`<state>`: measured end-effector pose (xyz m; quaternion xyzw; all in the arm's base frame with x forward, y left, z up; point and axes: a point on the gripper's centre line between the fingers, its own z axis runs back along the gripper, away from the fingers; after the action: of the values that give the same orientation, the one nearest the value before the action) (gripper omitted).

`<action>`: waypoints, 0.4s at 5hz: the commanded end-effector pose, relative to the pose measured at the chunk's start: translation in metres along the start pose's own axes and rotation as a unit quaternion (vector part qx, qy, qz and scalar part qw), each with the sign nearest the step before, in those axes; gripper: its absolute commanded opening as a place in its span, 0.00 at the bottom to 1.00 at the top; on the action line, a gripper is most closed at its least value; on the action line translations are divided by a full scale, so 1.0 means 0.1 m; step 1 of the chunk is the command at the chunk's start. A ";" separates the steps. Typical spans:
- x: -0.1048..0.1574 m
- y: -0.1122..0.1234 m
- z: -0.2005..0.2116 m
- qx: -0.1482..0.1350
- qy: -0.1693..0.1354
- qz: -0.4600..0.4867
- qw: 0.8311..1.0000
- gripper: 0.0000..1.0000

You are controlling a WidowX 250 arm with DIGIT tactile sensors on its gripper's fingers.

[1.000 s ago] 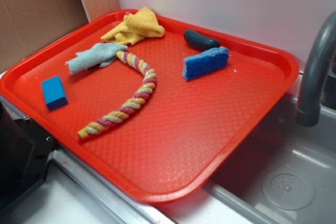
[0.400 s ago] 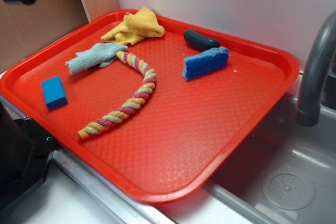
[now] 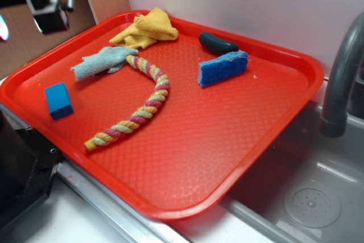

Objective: Grab the blue block.

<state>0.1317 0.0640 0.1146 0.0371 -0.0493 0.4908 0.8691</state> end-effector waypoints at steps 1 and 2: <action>0.06 0.15 -0.25 -0.013 -0.025 -0.013 1.000 1.00; 0.05 0.15 -0.41 -0.025 -0.018 -0.045 0.999 1.00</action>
<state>0.1262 0.0754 0.0681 0.0274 -0.0614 0.4482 0.8914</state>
